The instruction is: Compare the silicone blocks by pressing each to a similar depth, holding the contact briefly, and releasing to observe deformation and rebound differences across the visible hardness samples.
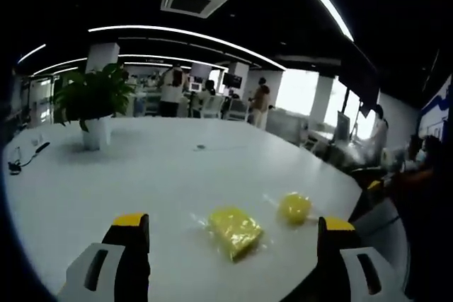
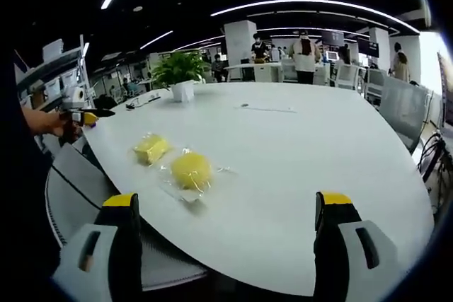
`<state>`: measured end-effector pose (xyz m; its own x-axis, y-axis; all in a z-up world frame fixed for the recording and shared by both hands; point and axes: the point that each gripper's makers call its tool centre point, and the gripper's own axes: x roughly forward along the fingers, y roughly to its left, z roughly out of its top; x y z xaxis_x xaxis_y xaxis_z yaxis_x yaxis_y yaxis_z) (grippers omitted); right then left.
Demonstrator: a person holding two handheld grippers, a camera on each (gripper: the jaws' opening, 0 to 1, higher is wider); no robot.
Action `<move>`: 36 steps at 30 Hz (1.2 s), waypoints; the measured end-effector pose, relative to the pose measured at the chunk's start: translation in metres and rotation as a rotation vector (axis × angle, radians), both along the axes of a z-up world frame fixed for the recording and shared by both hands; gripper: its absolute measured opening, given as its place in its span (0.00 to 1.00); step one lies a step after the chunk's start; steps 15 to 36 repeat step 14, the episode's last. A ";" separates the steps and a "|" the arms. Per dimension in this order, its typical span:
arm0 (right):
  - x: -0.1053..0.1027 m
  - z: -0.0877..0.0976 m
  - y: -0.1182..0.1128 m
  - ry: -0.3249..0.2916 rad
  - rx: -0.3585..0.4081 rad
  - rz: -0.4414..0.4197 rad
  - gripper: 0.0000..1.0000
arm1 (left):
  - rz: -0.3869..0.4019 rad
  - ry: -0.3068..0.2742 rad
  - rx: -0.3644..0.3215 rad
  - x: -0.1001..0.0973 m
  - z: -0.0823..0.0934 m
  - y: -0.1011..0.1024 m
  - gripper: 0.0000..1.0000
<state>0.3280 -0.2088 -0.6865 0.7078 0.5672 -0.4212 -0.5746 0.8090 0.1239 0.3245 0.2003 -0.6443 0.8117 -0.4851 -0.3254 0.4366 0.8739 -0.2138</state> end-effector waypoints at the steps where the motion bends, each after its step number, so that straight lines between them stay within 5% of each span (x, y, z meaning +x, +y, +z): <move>1: 0.001 0.000 -0.001 0.000 0.001 0.000 0.97 | 0.004 -0.002 0.001 0.001 0.000 0.002 1.00; 13: 0.010 -0.002 -0.002 0.008 -0.046 -0.007 0.97 | 0.019 0.005 0.001 0.012 -0.008 0.021 1.00; 36: 0.010 -0.003 -0.001 0.010 -0.053 -0.004 0.97 | 0.018 0.006 0.002 0.011 -0.009 0.020 1.00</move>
